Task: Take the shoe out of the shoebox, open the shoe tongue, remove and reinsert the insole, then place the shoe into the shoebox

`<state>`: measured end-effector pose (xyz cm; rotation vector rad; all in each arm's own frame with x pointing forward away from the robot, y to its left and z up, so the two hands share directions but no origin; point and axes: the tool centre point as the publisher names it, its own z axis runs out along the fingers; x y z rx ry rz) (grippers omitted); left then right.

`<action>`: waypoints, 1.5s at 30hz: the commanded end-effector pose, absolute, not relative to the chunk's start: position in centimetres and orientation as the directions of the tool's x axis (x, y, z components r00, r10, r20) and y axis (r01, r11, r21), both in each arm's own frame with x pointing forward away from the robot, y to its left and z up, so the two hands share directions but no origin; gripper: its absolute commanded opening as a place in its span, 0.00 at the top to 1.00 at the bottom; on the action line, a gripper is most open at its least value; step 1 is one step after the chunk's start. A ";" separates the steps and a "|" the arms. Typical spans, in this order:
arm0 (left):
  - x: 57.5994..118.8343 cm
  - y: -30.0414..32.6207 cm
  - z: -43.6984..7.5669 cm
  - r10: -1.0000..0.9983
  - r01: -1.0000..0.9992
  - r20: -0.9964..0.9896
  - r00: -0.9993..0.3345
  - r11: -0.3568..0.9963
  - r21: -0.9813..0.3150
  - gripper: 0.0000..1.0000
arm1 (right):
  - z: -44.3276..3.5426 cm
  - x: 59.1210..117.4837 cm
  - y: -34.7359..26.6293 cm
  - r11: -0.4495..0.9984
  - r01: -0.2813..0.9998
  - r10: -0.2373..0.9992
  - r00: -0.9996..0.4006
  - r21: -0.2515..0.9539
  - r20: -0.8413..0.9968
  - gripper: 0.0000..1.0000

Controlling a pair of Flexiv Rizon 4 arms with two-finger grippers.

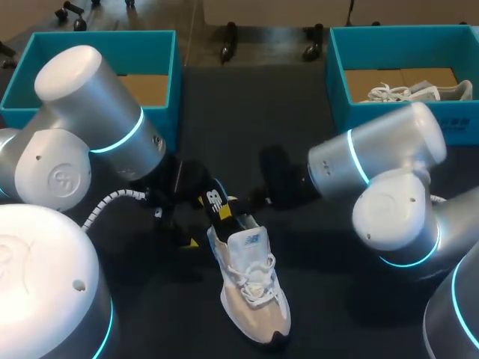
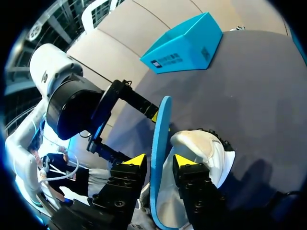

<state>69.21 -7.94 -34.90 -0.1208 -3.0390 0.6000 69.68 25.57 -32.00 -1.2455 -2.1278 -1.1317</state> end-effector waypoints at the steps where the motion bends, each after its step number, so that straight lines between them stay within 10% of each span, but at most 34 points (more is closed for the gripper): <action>1: 69.2 -7.9 -34.9 0.086 0.069 0.027 -0.996 0.923 -0.380 0.00 | -32.0 69.7 26.1 0.272 0.866 0.539 -0.499 0.420 0.678 0.71; 6: 69.2 -7.9 -34.9 0.086 0.069 0.027 -0.996 0.923 -0.380 0.00 | -32.2 69.8 26.1 0.277 0.871 0.537 -0.491 0.407 0.686 1.00; 21: 69.2 -7.9 -34.9 0.086 0.069 0.027 -0.996 0.923 -0.380 0.00 | -33.3 69.5 24.3 0.276 0.873 0.269 -0.473 0.403 0.839 1.00; 45: 69.2 -7.9 -34.9 0.086 0.069 0.027 -0.996 0.923 -0.380 0.00 | -32.9 67.5 25.0 0.264 0.842 0.239 -0.530 0.471 0.814 1.00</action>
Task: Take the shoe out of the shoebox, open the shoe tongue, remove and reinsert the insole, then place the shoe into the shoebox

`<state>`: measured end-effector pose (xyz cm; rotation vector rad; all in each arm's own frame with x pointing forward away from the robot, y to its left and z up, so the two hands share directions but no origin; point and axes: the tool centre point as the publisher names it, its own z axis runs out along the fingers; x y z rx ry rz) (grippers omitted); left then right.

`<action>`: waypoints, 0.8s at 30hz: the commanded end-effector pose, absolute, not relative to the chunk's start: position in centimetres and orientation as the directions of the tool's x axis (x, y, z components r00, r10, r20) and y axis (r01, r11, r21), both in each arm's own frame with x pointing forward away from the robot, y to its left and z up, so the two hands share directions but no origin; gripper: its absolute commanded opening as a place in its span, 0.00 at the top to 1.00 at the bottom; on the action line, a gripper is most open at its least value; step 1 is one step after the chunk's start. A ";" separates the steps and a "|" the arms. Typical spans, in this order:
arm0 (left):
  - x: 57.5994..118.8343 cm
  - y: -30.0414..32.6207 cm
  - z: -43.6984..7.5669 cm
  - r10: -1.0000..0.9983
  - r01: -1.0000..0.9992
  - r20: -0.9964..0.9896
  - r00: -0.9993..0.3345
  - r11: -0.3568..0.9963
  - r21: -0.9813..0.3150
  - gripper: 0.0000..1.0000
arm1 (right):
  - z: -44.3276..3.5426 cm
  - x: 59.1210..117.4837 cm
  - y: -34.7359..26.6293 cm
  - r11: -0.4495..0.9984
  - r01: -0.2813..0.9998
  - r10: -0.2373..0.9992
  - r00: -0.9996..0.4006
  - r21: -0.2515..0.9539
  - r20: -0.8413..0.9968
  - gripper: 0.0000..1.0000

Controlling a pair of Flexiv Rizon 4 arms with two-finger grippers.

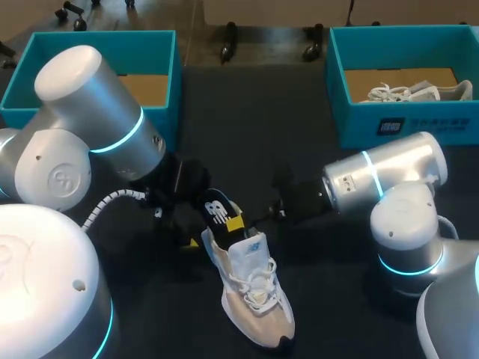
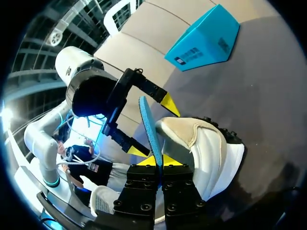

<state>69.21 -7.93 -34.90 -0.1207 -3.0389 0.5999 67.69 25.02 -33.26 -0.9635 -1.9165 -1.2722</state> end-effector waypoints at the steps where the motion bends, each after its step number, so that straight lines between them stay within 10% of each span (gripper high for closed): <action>1: 69.2 -7.9 -34.9 0.086 0.069 0.027 -0.996 0.923 -0.380 0.00 | -32.8 67.6 25.0 0.265 0.841 0.240 -0.531 0.471 0.813 1.00; 7: 69.2 -7.9 -34.9 0.086 0.069 0.027 -0.996 0.923 -0.380 0.00 | -32.3 68.4 25.4 0.286 0.834 0.257 -0.541 0.471 0.801 0.67; 15: 69.2 -7.9 -34.9 0.086 0.069 0.027 -0.996 0.923 -0.380 0.00 | -31.8 69.0 26.4 0.331 0.821 0.280 -0.556 0.465 0.783 0.60; 24: 69.2 -7.9 -34.9 0.086 0.069 0.027 -0.996 0.923 -0.380 0.00 | -32.7 69.0 26.9 0.342 0.836 0.330 -0.535 0.430 0.778 1.00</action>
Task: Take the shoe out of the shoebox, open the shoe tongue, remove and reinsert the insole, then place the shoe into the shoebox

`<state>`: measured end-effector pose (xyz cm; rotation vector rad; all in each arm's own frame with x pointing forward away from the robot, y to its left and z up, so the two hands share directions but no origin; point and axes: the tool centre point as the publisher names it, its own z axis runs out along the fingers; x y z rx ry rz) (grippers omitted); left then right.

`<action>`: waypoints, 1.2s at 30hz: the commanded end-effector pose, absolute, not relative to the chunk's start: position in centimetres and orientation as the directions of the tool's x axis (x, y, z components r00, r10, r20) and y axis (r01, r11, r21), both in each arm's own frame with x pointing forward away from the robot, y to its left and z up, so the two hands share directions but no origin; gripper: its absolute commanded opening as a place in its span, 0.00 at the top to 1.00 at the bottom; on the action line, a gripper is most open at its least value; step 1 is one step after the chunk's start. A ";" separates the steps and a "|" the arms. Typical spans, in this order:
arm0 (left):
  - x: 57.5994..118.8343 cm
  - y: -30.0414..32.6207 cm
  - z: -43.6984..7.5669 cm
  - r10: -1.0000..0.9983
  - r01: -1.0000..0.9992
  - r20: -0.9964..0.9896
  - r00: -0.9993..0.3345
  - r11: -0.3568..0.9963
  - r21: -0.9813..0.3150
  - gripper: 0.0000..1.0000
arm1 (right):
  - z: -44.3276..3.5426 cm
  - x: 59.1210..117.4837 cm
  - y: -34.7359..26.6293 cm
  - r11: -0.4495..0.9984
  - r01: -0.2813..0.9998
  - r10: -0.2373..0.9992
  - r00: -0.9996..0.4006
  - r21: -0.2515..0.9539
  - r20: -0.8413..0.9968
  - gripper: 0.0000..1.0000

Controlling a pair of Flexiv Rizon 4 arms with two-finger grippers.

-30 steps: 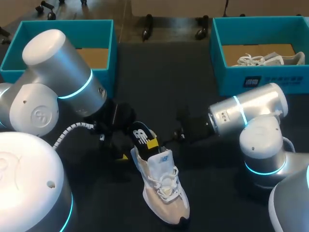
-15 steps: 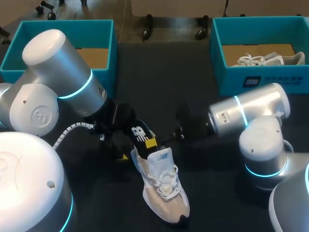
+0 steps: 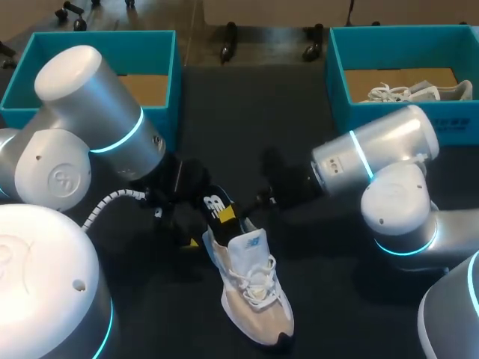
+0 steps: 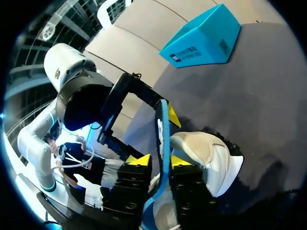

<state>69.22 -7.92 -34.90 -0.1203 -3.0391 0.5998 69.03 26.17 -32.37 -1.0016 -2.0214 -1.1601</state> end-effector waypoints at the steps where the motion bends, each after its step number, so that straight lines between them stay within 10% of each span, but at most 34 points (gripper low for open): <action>1: 69.2 -7.9 -34.9 0.086 0.069 0.027 -0.996 0.923 -0.380 0.00 | -32.7 68.9 26.8 0.341 0.837 0.332 -0.533 0.428 0.778 1.00; 26: 69.2 -7.9 -34.9 0.086 0.069 0.027 -0.996 0.923 -0.380 0.00 | -33.9 66.7 25.6 0.343 0.839 0.319 -0.527 0.422 0.788 1.00; 30: 69.2 -7.9 -34.9 0.086 0.069 0.027 -0.996 0.923 -0.380 0.00 | -33.5 67.1 25.8 0.351 0.830 0.317 -0.541 0.433 0.779 0.60; 36: 69.2 -7.9 -34.9 0.086 0.069 0.027 -0.996 0.923 -0.380 0.00 | -32.9 67.6 25.8 0.355 0.820 0.317 -0.557 0.449 0.767 0.38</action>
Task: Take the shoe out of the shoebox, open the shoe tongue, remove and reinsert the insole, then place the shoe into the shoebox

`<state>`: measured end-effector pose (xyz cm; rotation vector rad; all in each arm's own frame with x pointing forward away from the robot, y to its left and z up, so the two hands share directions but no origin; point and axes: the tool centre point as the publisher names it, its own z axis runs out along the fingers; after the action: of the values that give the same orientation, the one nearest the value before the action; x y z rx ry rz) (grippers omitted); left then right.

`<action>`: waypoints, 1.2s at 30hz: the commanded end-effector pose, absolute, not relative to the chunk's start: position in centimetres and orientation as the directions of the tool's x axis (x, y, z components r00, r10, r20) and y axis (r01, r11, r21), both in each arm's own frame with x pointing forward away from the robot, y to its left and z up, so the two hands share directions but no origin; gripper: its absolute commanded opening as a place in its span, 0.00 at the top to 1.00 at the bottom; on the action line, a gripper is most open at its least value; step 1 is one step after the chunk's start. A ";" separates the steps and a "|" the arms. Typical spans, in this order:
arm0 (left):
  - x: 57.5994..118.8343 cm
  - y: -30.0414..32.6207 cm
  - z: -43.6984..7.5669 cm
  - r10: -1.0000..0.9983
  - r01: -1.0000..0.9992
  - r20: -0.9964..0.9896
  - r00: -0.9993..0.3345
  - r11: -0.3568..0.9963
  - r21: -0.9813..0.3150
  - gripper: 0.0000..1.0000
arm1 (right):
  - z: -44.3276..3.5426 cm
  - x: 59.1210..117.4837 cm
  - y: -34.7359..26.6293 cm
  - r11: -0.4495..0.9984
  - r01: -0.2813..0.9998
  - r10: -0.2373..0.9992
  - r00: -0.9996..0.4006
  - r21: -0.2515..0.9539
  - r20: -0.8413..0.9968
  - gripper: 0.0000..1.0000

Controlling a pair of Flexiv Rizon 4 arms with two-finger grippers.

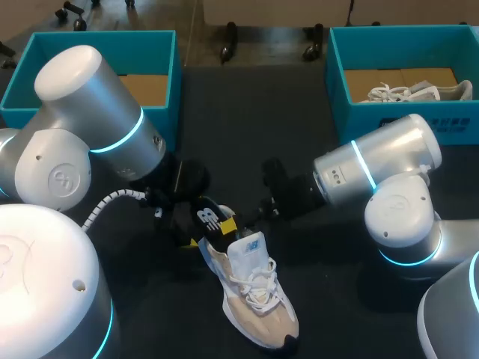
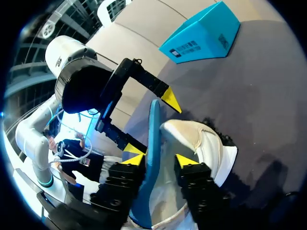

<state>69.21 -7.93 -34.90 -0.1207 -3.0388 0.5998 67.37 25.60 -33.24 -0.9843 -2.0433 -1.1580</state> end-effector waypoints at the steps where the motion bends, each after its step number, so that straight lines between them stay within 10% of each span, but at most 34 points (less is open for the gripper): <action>1: 69.2 -7.9 -34.9 0.086 0.069 0.027 -0.996 0.923 -0.380 0.00 | -32.8 67.7 25.8 0.354 0.820 0.317 -0.558 0.450 0.767 0.36; 36: 68.7 -3.9 -31.1 0.103 0.076 0.050 -0.993 0.919 -0.388 0.00 | -29.5 71.9 22.5 0.429 0.825 0.405 -0.539 0.367 0.739 0.53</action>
<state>69.07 -4.64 -31.88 -0.1386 -3.0075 0.6038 70.55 21.83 -30.14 -1.0554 -2.1011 -1.0989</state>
